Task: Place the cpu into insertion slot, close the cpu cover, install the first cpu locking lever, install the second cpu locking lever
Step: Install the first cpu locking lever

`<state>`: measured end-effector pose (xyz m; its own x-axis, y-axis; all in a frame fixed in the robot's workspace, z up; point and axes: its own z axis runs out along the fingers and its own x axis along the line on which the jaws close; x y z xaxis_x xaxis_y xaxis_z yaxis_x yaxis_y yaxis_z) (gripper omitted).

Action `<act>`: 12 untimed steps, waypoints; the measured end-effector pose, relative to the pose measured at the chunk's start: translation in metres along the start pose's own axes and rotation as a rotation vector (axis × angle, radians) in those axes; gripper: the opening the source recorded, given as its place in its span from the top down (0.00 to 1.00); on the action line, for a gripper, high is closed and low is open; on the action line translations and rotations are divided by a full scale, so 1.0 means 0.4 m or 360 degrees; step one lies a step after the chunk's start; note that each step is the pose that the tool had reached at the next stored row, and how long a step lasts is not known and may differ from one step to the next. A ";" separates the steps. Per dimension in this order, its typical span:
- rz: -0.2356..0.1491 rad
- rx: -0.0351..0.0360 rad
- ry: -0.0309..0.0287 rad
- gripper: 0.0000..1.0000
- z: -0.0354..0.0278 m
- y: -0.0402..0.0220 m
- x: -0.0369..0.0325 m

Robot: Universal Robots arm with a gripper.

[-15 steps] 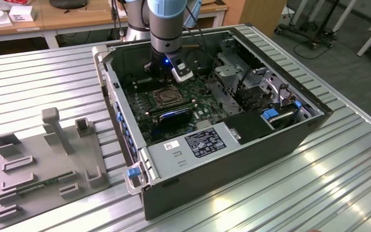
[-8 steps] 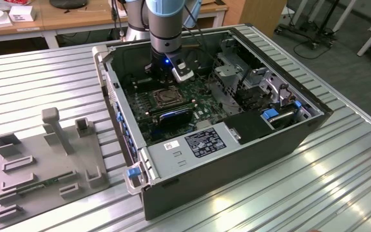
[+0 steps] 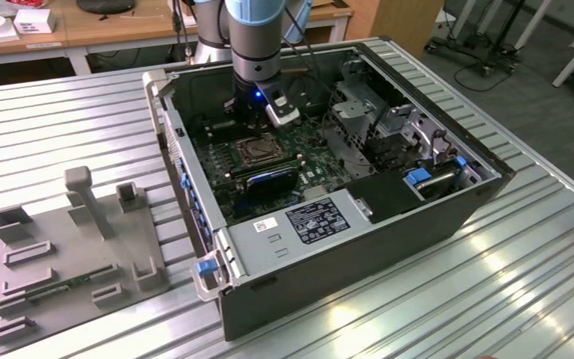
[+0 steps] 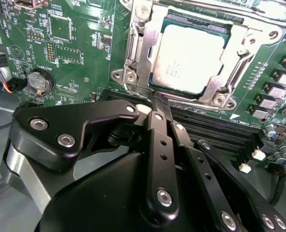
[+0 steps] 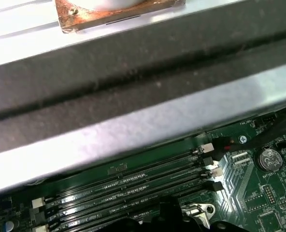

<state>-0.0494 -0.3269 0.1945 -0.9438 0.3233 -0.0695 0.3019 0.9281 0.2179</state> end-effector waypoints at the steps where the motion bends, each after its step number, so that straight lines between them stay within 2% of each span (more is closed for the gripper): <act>1: 0.0000 0.0000 0.00000 0.89 0.000 0.001 0.000; 12: 0.0000 0.0000 0.00001 0.89 0.002 0.010 0.004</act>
<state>-0.0494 -0.3225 0.1944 -0.9438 0.3233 -0.0694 0.3019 0.9281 0.2181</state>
